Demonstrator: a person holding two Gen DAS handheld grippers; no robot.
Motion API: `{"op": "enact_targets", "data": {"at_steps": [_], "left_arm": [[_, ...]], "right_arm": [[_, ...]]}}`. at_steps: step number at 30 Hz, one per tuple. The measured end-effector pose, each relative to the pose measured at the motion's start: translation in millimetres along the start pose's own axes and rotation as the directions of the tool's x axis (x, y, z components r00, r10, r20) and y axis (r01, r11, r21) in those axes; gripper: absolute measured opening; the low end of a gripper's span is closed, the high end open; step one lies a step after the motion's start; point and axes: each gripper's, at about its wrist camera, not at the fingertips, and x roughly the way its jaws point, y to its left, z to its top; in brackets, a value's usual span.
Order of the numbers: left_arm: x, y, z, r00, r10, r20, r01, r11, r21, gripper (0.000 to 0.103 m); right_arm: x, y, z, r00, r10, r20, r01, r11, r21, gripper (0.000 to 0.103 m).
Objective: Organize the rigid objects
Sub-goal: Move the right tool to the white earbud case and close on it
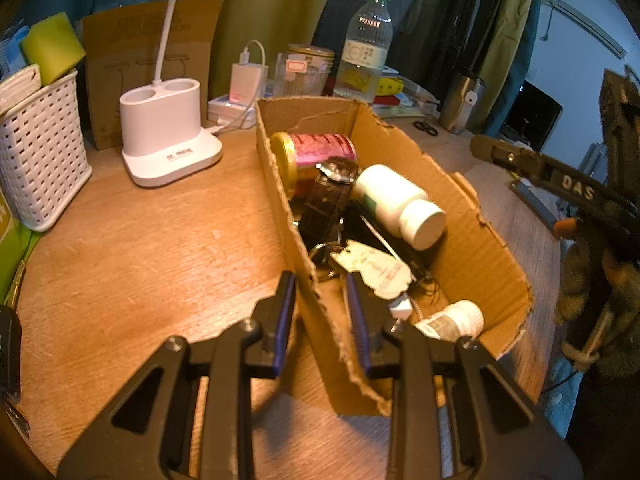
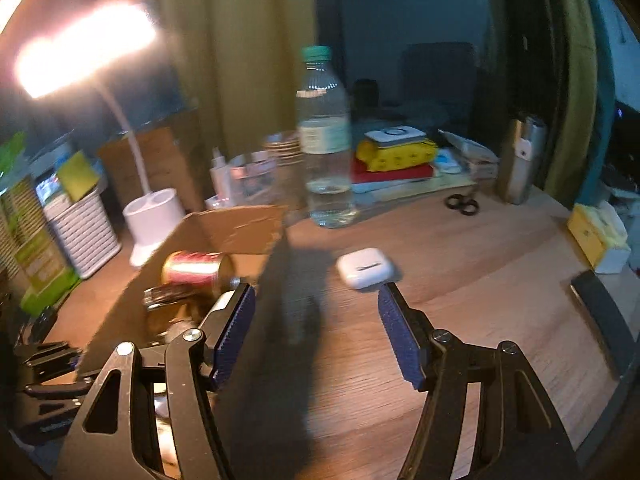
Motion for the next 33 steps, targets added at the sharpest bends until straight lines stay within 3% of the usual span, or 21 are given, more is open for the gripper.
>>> {"op": "enact_targets", "data": {"at_steps": [15, 33], "left_arm": [[0.1, 1.0, 0.2, 1.000, 0.008, 0.003, -0.008, 1.000, -0.001, 0.028], [-0.3, 2.6, 1.1, 1.000, 0.010, 0.003, -0.010, 1.000, -0.001, 0.028]], "right_arm": [[43.7, -41.1, -8.9, 0.997, -0.032, -0.073, 0.033, 0.999, 0.017, 0.067], [108.2, -28.0, 10.9, 0.982, -0.045, -0.184, 0.030, 0.996, -0.083, 0.067]]}}
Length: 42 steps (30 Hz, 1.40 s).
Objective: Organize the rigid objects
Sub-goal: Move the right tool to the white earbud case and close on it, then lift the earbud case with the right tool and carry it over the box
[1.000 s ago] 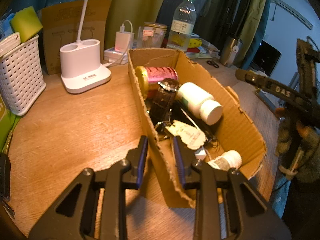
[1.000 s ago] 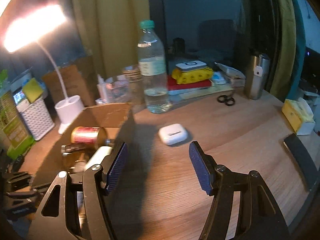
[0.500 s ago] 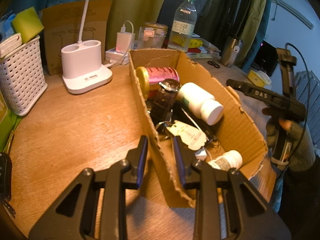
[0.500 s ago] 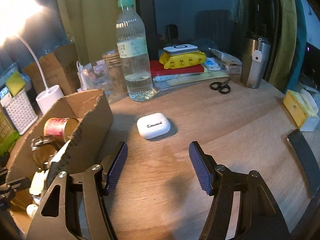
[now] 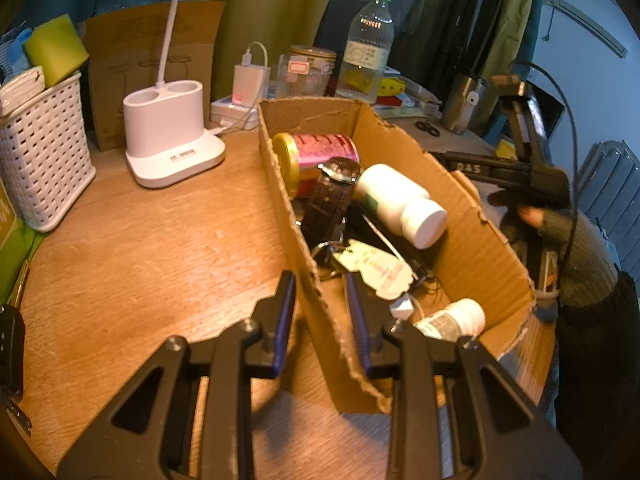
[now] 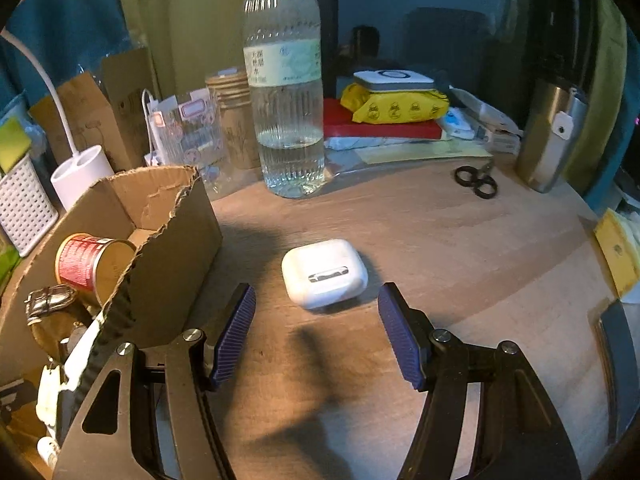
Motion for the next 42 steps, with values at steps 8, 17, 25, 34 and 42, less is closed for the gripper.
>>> {"op": "enact_targets", "data": {"at_steps": [8, 17, 25, 34, 42], "left_arm": [[-0.5, 0.2, -0.8, 1.000, 0.002, 0.002, -0.002, 1.000, 0.002, 0.028], [-0.7, 0.0, -1.0, 1.000, 0.003, 0.002, -0.003, 1.000, 0.002, 0.028], [-0.7, -0.1, -1.0, 1.000, 0.003, 0.002, -0.003, 1.000, 0.002, 0.028], [-0.7, -0.1, -1.0, 1.000, 0.003, 0.002, -0.003, 1.000, 0.002, 0.028], [-0.7, -0.2, -0.9, 1.000, 0.003, 0.002, -0.003, 1.000, 0.002, 0.028]], "right_arm": [[25.8, -0.1, 9.1, 0.998, -0.027, -0.053, 0.026, 1.000, -0.015, 0.067], [45.2, -0.5, 18.9, 0.995, -0.051, -0.091, 0.050, 0.999, -0.013, 0.067], [55.1, 0.1, 23.6, 0.992, -0.057, -0.113, 0.056, 0.998, -0.012, 0.067], [58.9, 0.0, 26.8, 0.993, -0.038, -0.115, 0.036, 0.999, -0.013, 0.061], [57.4, 3.6, 26.7, 0.993, -0.043, -0.110, 0.040, 0.999, -0.025, 0.061]]}}
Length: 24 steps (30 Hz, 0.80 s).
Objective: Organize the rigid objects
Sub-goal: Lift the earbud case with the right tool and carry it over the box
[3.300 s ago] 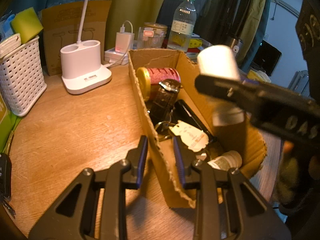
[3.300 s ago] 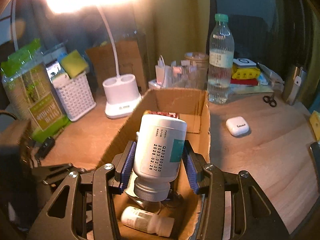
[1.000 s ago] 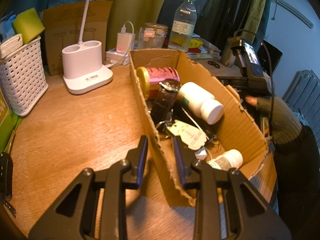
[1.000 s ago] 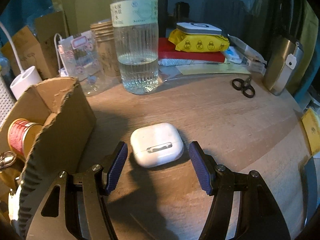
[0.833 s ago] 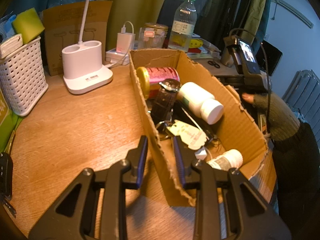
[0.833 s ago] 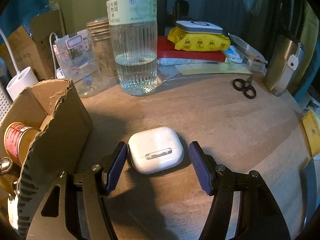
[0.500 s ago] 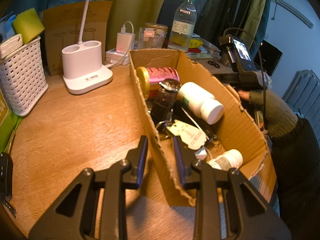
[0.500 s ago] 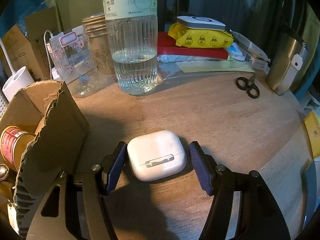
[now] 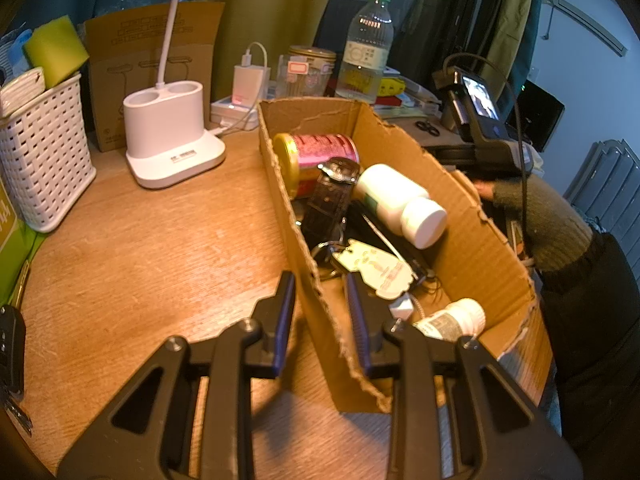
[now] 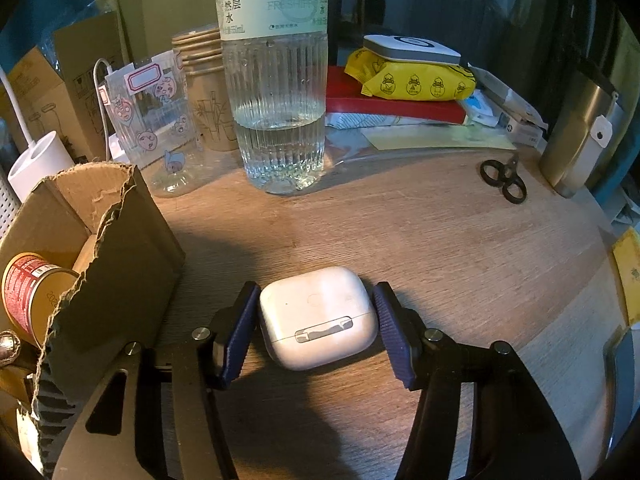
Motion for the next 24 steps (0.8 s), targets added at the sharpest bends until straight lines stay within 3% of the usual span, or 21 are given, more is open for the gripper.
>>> {"op": "enact_targets", "data": {"at_steps": [8, 24], "left_arm": [[0.0, 0.0, 0.0, 1.000, 0.000, 0.000, 0.000, 1.000, 0.000, 0.028], [-0.3, 0.4, 0.2, 1.000, 0.002, 0.000, -0.002, 1.000, 0.002, 0.028]], "right_arm": [[-10.6, 9.0, -3.0, 1.000, -0.001, 0.014, 0.002, 1.000, -0.010, 0.061], [-73.5, 19.1, -18.2, 0.996, -0.017, 0.088, 0.017, 1.000, 0.004, 0.061]]}}
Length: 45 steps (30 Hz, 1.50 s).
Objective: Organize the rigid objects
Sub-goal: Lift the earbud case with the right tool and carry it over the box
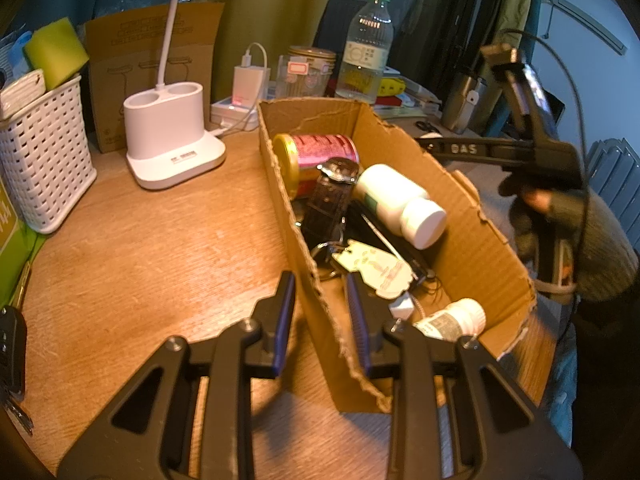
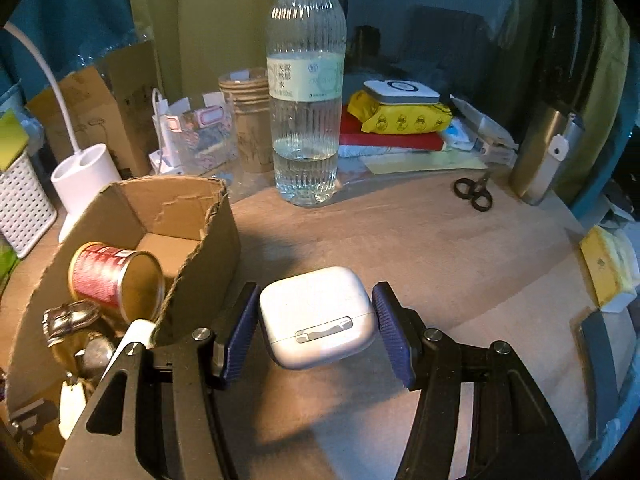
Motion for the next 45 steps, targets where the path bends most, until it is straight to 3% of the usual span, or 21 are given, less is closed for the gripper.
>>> {"op": "enact_targets", "data": {"at_steps": [24, 34, 45], "left_arm": [[-0.3, -0.3, -0.2, 1.000, 0.001, 0.000, -0.001, 1.000, 0.001, 0.028], [-0.3, -0.4, -0.2, 1.000, 0.001, 0.000, -0.001, 1.000, 0.001, 0.028], [-0.3, -0.4, -0.2, 1.000, 0.001, 0.000, -0.001, 1.000, 0.001, 0.028]], "right_arm": [[-74.7, 29.5, -11.9, 0.995, -0.012, 0.101, 0.013, 1.000, -0.011, 0.061], [-99.8, 64.0, -22.0, 0.989, 0.066, 0.134, -0.057, 0.996, -0.071, 0.061], [-92.1, 98.2, -38.0, 0.984, 0.157, 0.086, -0.146, 0.981, -0.124, 0.061]]}}
